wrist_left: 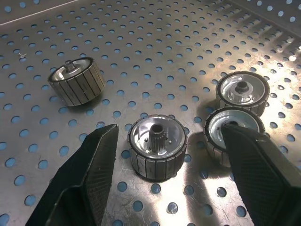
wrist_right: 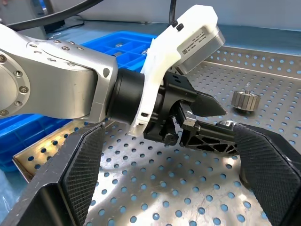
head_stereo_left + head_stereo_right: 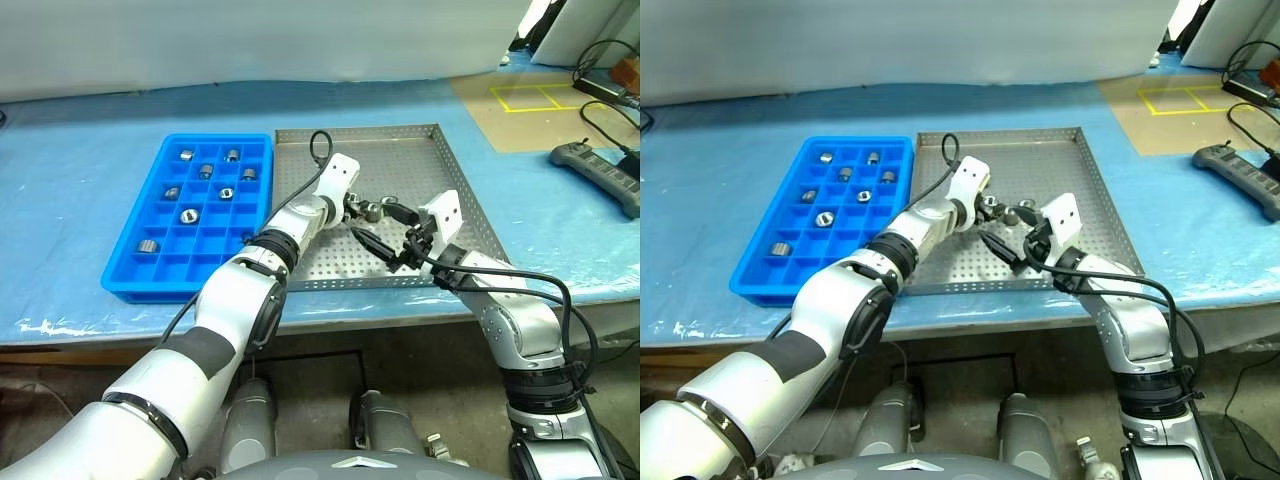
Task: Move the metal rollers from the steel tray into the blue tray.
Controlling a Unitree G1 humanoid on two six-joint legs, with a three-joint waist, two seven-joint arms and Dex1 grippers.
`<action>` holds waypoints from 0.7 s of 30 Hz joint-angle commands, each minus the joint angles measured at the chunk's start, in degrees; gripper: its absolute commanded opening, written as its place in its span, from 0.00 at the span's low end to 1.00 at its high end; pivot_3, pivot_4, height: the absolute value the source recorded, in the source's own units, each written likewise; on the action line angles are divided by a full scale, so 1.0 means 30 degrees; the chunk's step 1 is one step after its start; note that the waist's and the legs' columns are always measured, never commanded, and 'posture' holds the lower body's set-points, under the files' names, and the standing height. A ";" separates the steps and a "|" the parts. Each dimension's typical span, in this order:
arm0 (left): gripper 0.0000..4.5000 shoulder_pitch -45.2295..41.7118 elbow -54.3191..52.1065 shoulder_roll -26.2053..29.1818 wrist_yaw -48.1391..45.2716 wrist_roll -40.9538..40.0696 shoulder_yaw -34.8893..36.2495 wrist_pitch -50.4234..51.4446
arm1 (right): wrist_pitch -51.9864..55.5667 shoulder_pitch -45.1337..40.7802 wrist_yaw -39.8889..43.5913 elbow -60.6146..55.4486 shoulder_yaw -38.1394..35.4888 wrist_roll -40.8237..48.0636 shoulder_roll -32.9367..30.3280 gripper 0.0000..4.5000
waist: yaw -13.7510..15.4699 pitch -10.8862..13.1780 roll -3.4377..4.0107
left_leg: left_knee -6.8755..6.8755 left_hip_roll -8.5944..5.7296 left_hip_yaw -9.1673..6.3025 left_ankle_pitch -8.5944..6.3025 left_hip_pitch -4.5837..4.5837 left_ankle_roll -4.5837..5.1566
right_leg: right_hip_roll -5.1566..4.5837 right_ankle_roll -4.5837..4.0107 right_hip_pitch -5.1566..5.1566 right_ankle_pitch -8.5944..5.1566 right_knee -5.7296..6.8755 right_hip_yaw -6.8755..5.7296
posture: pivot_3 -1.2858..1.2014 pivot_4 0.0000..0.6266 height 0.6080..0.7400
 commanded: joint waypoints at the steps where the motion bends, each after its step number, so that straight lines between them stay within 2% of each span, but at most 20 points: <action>1: 0.82 -0.0022 -0.0091 -0.0100 0.0590 0.0291 0.0218 0.0101 | -0.0458 -0.0009 -0.0144 -0.0815 -0.0058 0.0102 0.0129 1.00 | -0.0004 0.0000 0.0000 | -0.0001 0.0000 0.0000 -0.0001 0.0000 0.0002 | 0.0000 0.0000 0.0000 0.0000 -0.0004 0.0000 | 0.39 0.24 1.00; 21: 0.82 0.0854 -0.0024 -0.0246 0.1082 0.0869 0.0633 -0.0197 | -0.0988 0.0116 -0.0486 -0.0511 0.0196 -0.0206 0.0388 1.00 | -0.0021 0.0000 0.0002 | -0.0065 -0.0004 0.0004 -0.0014 -0.0020 0.0139 | -0.0017 0.0037 0.0044 0.0037 -0.0241 0.0011 | 0.39 0.24 1.00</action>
